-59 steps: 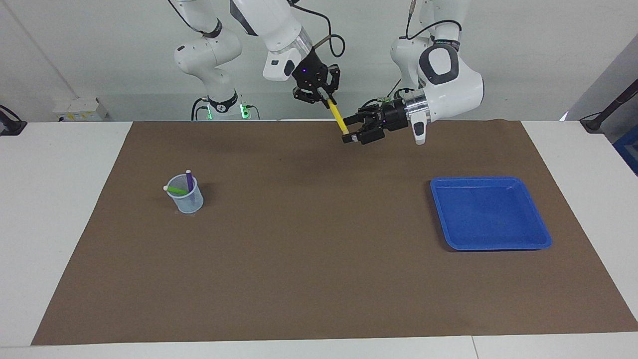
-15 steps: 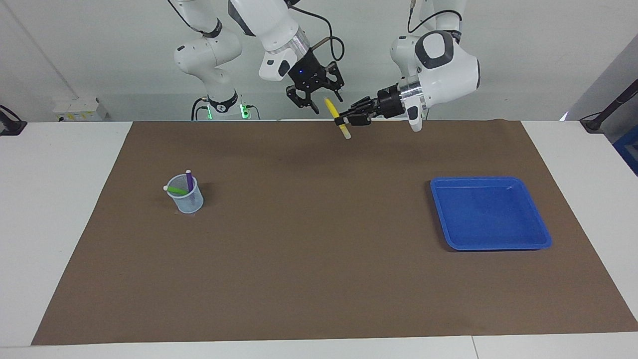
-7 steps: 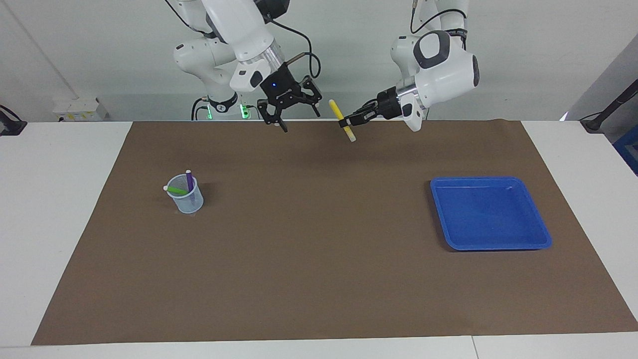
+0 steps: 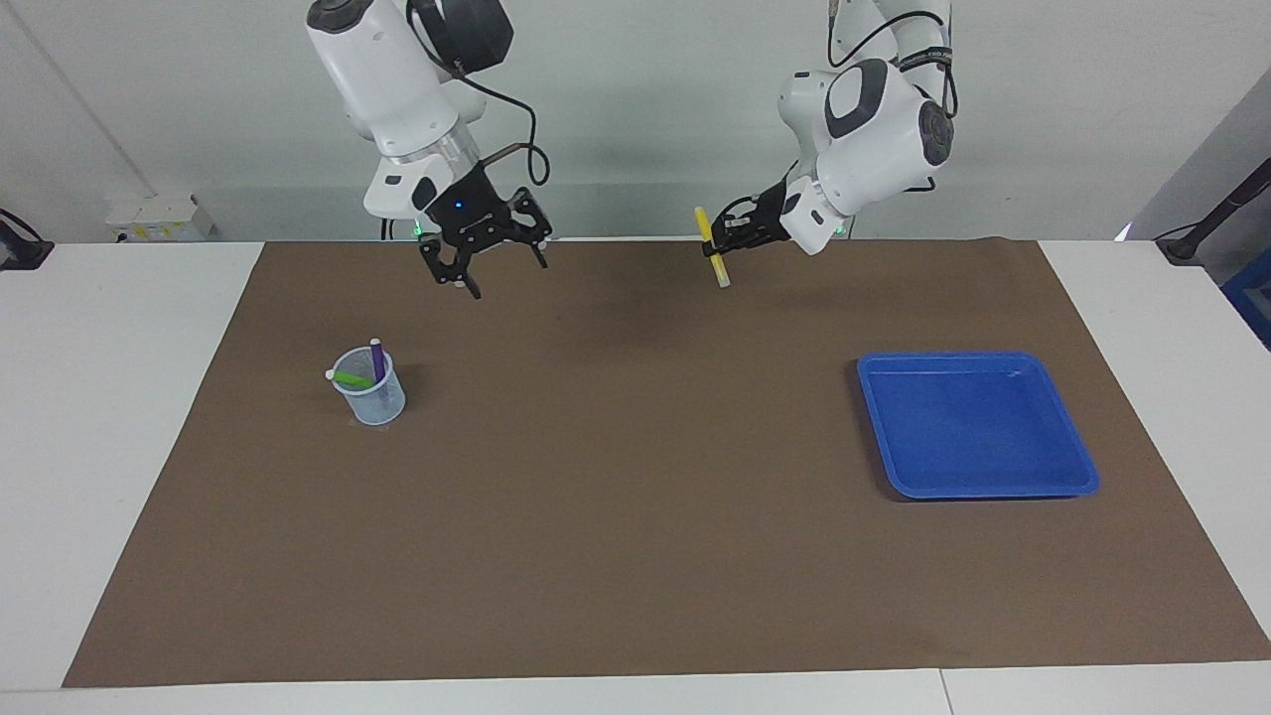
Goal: Right arm passes pens to left for tray arrangement
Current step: 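Carry the yellow pen to the tray while the right gripper returns to cup, then place the yellow pen in the tray while the right gripper lifts purple pen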
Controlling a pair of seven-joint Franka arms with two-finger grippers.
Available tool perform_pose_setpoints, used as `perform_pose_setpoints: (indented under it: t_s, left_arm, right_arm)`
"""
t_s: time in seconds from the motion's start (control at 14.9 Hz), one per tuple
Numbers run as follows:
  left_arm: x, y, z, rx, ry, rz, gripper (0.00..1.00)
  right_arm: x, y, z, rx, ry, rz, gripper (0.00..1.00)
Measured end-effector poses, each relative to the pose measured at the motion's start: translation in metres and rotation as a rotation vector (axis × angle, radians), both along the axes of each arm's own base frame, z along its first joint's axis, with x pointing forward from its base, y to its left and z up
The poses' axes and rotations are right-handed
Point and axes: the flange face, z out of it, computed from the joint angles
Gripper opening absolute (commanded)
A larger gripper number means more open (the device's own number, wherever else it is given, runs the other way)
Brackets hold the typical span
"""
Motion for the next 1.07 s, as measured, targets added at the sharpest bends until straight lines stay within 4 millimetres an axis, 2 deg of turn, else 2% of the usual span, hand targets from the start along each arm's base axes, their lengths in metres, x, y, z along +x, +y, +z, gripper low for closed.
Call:
perform_pose_setpoints:
  t_s: [0.2, 0.4, 0.6, 0.87, 1.07]
  left_arm:
    - [0.004, 0.015, -0.004, 0.130, -0.105, -0.181, 0.00]
    - [0.011, 0.027, 0.005, 0.235, -0.175, -0.305, 0.00]
    - [0.021, 0.043, 0.010, 0.315, -0.212, -0.332, 0.00]
    - [0.042, 0.078, -0.003, 0.345, -0.213, -0.302, 0.00]
    - [0.064, 0.105, -0.030, 0.352, -0.210, -0.241, 0.00]
  right_arm:
    - [-0.002, -0.032, -0.030, -0.041, 0.056, -0.041, 0.88]
    - [-0.007, -0.069, -0.063, -0.062, 0.133, -0.198, 0.74]
    - [-0.010, -0.097, -0.086, -0.090, 0.186, -0.372, 0.72]
    - [-0.007, -0.107, -0.123, -0.162, 0.209, -0.499, 0.64]
    - [-0.003, -0.111, -0.145, -0.192, 0.212, -0.510, 0.62]
